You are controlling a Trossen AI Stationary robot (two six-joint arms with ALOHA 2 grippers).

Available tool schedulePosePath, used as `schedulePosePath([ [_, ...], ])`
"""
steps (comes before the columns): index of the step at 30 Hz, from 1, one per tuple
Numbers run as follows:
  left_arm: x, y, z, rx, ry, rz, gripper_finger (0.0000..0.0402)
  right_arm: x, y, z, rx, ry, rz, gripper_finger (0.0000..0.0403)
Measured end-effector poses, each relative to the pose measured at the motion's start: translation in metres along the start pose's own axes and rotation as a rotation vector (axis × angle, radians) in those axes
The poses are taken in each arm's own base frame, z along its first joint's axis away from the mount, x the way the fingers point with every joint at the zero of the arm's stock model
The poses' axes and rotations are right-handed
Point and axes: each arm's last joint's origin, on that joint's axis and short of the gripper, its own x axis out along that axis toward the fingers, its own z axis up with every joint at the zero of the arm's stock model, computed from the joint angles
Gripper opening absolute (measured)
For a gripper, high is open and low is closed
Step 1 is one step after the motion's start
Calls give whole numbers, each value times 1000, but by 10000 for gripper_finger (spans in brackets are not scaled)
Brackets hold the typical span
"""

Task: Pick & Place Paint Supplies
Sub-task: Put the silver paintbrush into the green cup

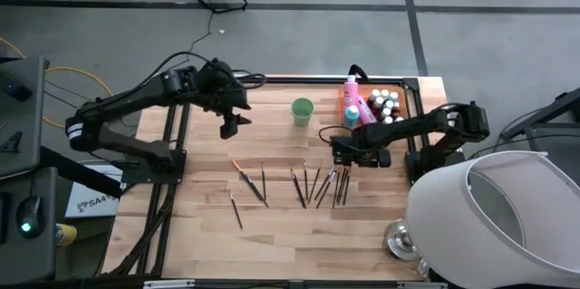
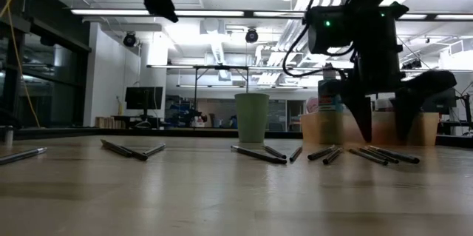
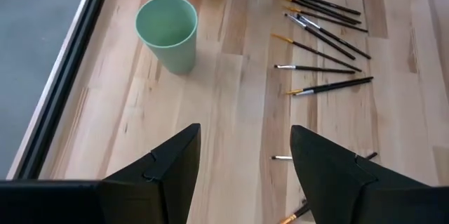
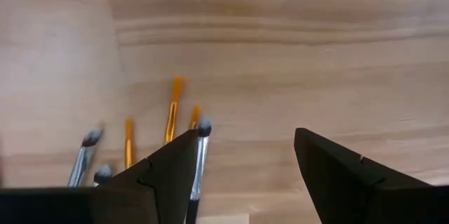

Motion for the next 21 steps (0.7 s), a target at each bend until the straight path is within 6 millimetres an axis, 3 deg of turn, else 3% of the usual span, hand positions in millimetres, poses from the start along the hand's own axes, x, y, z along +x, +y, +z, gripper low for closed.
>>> schedulePosePath([
  [11, -13, -6, -23, 10, -62, 12, 214, 5, -3, 0, 47, -8, -3, 231],
  [21, -9, -7, -30, -21, -27, 6, 214, 5, -4, -5, 93, 20, -13, 231],
])
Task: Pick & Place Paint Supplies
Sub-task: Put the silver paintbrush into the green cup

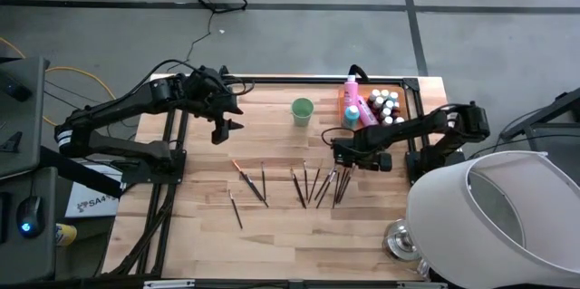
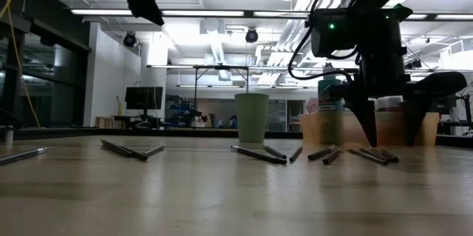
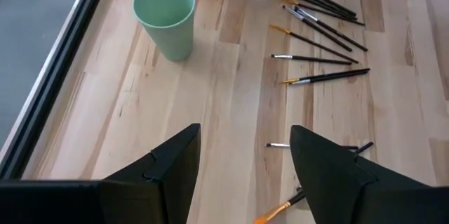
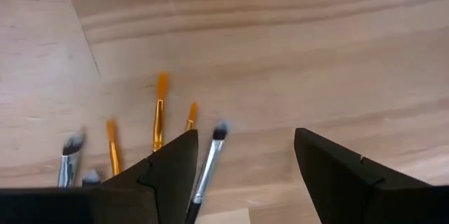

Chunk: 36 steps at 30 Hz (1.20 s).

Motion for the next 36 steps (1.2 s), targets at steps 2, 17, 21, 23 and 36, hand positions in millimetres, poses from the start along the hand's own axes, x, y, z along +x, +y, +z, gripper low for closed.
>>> schedulePosePath([
  [2, 0, 0, 0, 0, -1, 0, 214, 0, -1, -2, 8, -1, -7, 231],
  [17, 0, 0, 0, 0, -1, 0, 214, 10, -8, -6, 78, -8, 6, 231],
  [21, 0, 0, 0, 0, -1, 0, 214, 11, -8, -7, 110, -7, 9, 231],
  [23, 0, 0, 0, 0, -1, 0, 214, 11, -8, -7, 116, -6, 10, 231],
  [36, 0, 0, 0, 1, -1, 0, 214, 12, -5, -12, 174, -4, 45, 152],
])
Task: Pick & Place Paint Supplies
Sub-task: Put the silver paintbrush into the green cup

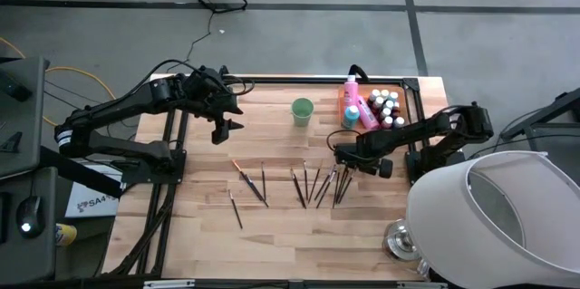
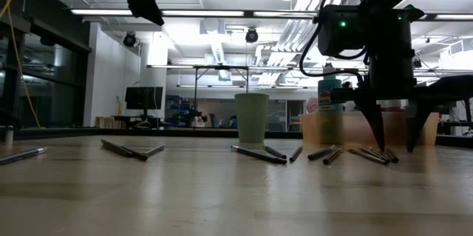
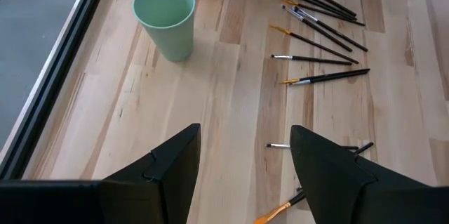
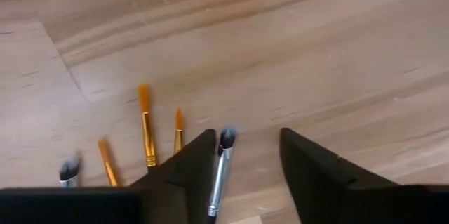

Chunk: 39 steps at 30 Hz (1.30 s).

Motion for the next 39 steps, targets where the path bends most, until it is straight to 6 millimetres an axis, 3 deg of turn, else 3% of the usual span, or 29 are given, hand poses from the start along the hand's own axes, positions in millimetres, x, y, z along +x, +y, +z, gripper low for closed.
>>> schedulePosePath([
  [5, 0, 0, 0, 1, 0, 0, 214, 0, 1, 0, -1, 5, 7, 92],
  [10, 0, 0, 0, 1, 0, 0, 214, 0, 1, -1, -3, 8, 10, 62],
  [27, 0, 0, 0, 3, 1, 0, 214, 0, 1, 0, -41, -12, 17, 19],
  [39, 0, 0, 0, 3, 0, 0, 214, 0, 2, 0, -139, -14, 20, 15],
])
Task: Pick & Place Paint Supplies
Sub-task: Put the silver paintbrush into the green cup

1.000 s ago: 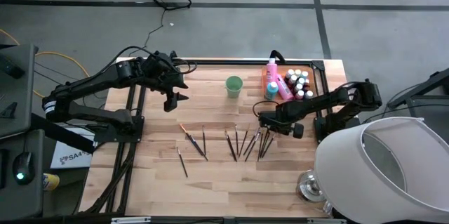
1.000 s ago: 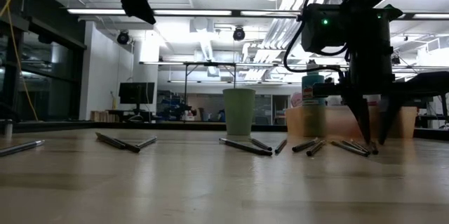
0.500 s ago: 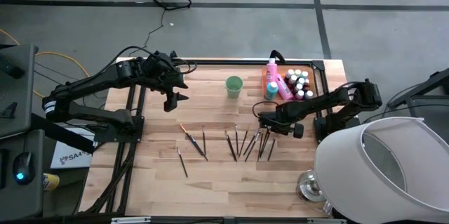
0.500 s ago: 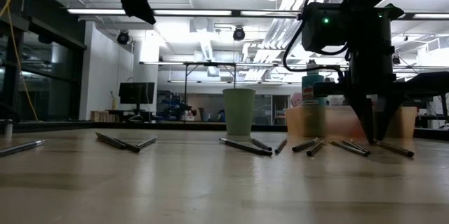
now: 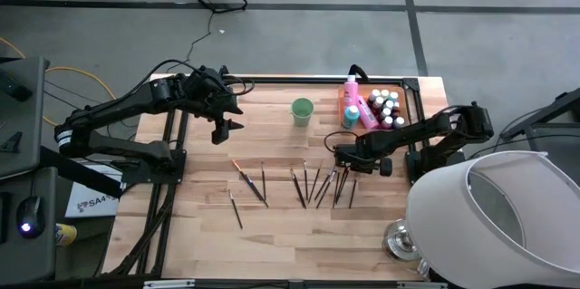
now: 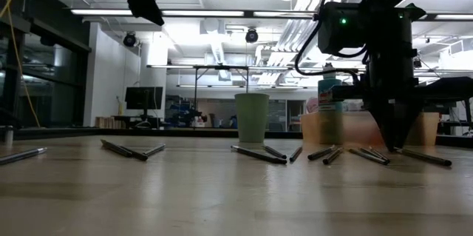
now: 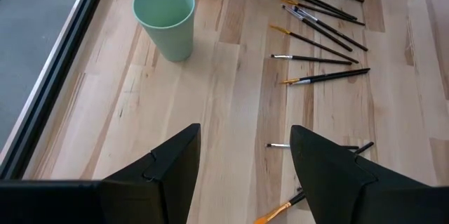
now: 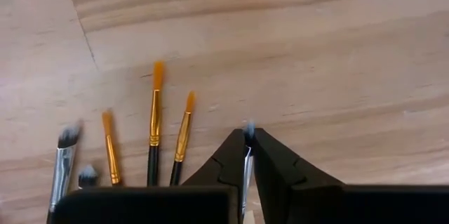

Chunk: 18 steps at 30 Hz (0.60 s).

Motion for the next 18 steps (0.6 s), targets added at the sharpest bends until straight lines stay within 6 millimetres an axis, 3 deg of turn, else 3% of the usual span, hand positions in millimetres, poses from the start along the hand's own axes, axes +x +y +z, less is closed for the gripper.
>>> schedulePosePath([
  [18, -1, 0, 0, 0, -4, 1, 214, -2, 3, 0, -28, -87, 46, 4],
])
